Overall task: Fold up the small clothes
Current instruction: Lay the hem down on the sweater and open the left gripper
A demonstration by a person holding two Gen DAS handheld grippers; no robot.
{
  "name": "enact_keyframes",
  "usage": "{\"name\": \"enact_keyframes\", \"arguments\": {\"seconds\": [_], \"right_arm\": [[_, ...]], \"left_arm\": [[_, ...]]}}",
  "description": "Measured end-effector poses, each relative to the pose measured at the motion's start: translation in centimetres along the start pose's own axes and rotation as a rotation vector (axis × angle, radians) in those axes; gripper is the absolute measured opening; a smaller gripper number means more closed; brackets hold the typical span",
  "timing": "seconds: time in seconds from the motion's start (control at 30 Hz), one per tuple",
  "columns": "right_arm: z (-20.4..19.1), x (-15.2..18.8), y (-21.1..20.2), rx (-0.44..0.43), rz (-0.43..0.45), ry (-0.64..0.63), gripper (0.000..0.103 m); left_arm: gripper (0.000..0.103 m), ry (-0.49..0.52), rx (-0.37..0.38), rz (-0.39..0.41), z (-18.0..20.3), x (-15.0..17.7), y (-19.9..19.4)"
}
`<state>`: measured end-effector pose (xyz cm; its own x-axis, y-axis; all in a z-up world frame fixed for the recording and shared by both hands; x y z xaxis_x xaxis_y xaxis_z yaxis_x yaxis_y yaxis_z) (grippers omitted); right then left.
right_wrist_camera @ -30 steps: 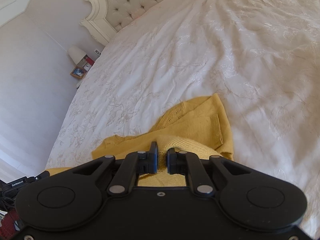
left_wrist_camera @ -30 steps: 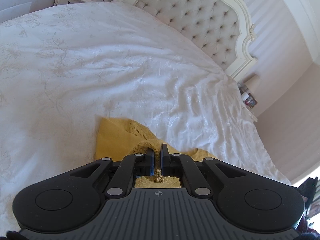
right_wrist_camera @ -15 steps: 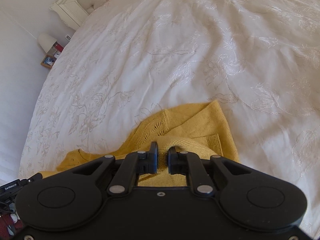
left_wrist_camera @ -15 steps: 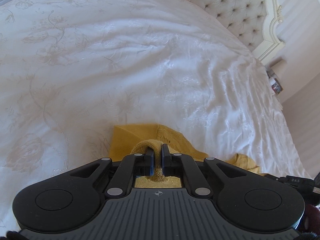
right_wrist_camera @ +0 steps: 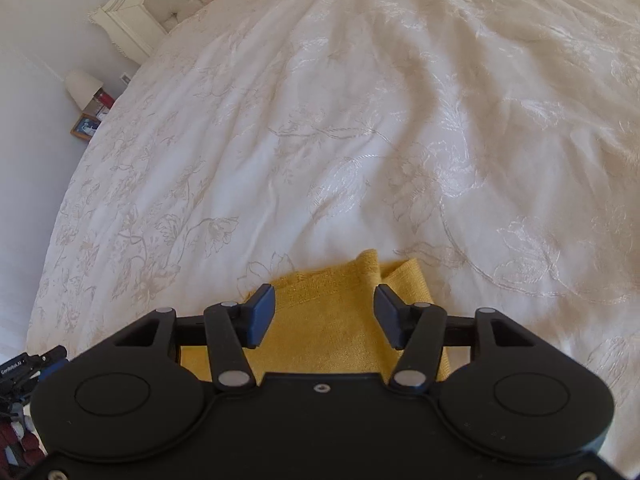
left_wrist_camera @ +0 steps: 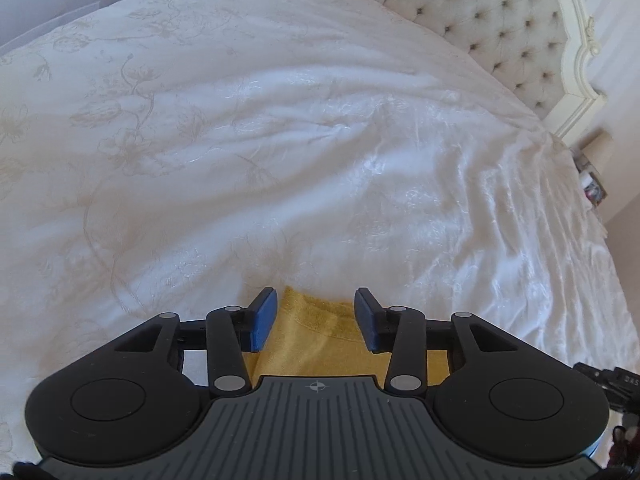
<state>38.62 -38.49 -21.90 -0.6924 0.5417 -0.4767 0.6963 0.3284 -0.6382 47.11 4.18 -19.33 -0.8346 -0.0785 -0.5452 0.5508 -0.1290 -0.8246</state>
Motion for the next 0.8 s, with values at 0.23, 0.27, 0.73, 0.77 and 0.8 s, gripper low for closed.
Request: {"name": "enact_keyframes", "arguments": {"seconds": [0.23, 0.27, 0.73, 0.77, 0.8], "right_arm": [[-4.9, 5.1, 2.3, -0.058, -0.155, -0.233, 0.061], [-5.0, 5.8, 2.9, -0.058, -0.177, -0.245, 0.061], [1.1, 6.2, 0.3, 0.128, -0.183, -0.213, 0.061], [0.6, 6.5, -0.1, 0.116, -0.181, -0.216, 0.061], [0.0, 7.0, -0.6, 0.101, -0.181, -0.225, 0.061]], "left_arm": [[0.044, 0.207, 0.028, -0.085, 5.4, 6.2, 0.9], [0.044, 0.226, 0.033, -0.104, 5.8, 7.1, 1.4], [0.045, 0.328, -0.064, -0.127, 2.5, 8.6, 1.0], [0.045, 0.330, -0.049, -0.122, 2.8, 9.0, 0.1], [0.045, 0.333, -0.037, -0.122, 3.2, 9.4, -0.5]]}}
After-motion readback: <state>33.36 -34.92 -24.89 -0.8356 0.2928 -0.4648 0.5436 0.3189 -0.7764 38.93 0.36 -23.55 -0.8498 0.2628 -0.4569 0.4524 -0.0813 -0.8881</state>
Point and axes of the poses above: each gripper's, at about its wrist camera, not at the fingertips, and y roughly the way its jaws point, z to its right, x to its underside, the point moved 9 cm from there along y, roughly the way its jaws point, and after that the axes turned 13 degrees about -x, right-handed, at the moved point
